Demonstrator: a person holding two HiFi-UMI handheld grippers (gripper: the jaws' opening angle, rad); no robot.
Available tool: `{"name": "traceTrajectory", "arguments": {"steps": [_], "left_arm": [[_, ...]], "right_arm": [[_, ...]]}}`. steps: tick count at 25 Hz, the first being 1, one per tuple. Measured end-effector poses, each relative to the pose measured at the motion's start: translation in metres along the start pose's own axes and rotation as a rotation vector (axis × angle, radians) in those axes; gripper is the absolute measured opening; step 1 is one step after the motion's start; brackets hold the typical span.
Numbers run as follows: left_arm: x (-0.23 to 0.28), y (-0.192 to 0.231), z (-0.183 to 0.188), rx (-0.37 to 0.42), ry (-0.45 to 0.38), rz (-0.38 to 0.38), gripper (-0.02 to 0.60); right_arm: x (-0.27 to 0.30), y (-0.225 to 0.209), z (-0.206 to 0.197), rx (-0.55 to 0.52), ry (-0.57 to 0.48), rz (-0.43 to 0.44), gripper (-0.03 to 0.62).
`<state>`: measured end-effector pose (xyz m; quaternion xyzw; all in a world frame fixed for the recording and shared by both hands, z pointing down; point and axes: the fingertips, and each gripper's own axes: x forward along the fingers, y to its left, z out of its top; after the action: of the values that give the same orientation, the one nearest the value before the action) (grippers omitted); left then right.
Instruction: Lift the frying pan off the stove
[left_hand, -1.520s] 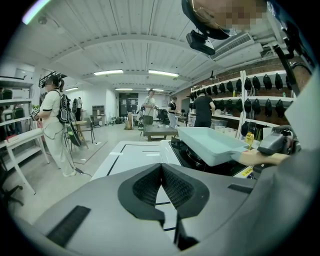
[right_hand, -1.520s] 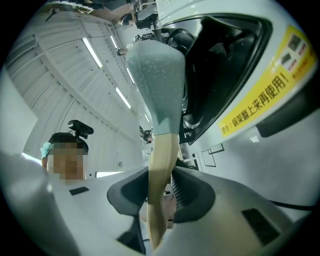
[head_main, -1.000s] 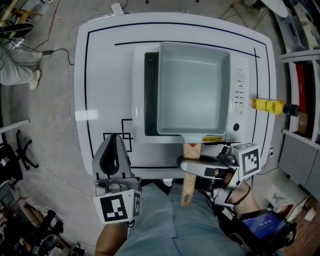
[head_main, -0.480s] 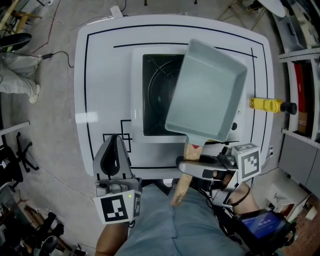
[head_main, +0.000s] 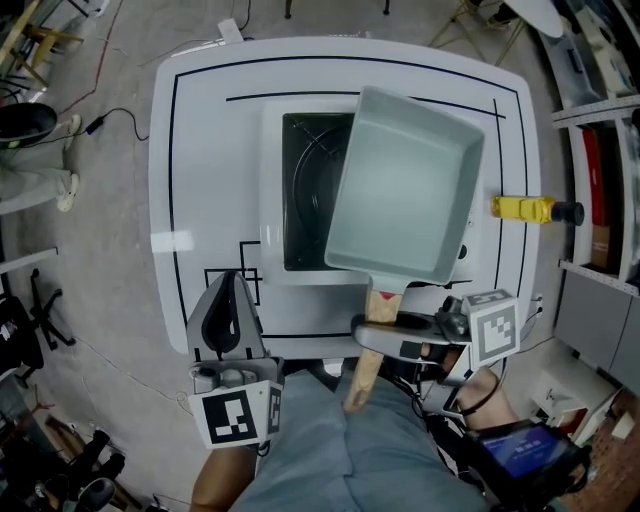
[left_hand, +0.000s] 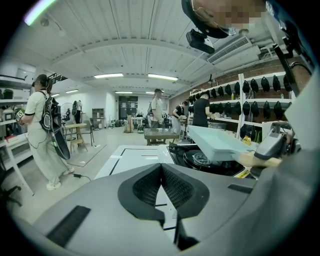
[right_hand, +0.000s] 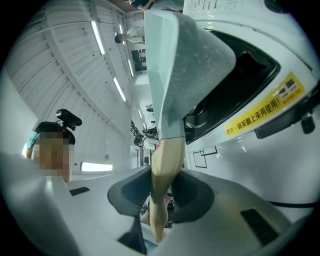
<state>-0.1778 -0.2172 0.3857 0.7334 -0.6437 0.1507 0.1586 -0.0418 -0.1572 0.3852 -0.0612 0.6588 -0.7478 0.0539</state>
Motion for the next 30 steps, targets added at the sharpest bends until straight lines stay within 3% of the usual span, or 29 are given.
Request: {"name": "traceTrajectory", "arguments": {"steps": [12,30], "left_arm": [[-0.027,-0.014,0.016,-0.02,-0.058,-0.008,0.017],[-0.12,-0.035,0.007,-0.039,-0.141,0.052,0.017]], "right_arm": [[-0.008,0.039,-0.024,-0.071,0.033,-0.012,0.123],[-0.033,0.06,-0.105,-0.147,0.116,-0.011,0.124]]}}
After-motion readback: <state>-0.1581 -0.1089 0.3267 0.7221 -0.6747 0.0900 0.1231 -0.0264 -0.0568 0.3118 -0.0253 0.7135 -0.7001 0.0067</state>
